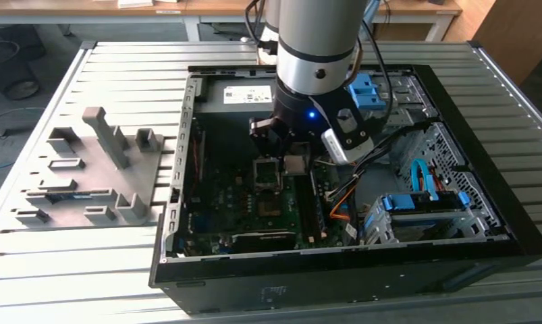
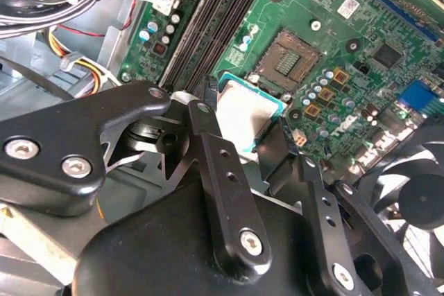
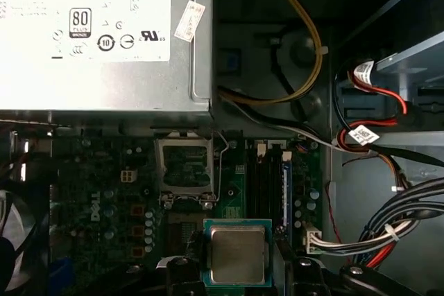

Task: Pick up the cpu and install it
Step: 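Pick up the cpu and move it towards the insertion slot, then place the cpu into insertion slot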

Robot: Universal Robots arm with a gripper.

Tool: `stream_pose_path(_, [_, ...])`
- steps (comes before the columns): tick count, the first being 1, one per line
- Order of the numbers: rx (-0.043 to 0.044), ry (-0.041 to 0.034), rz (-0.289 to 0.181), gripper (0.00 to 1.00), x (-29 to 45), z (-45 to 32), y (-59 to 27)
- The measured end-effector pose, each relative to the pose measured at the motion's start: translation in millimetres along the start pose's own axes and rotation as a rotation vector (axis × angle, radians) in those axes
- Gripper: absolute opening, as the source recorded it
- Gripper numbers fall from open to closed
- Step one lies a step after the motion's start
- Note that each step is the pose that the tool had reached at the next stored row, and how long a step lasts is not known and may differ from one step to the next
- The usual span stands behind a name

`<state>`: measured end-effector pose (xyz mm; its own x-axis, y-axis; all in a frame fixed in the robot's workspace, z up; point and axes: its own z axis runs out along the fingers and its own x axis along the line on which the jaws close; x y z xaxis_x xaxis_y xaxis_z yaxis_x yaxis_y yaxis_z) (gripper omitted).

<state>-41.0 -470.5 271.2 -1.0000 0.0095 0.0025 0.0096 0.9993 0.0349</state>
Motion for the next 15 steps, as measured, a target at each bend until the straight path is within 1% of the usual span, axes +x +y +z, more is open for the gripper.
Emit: stream_pose_path(15, [0.0009,0.0000,-0.002,0.47,0.0,0.4,0.0])
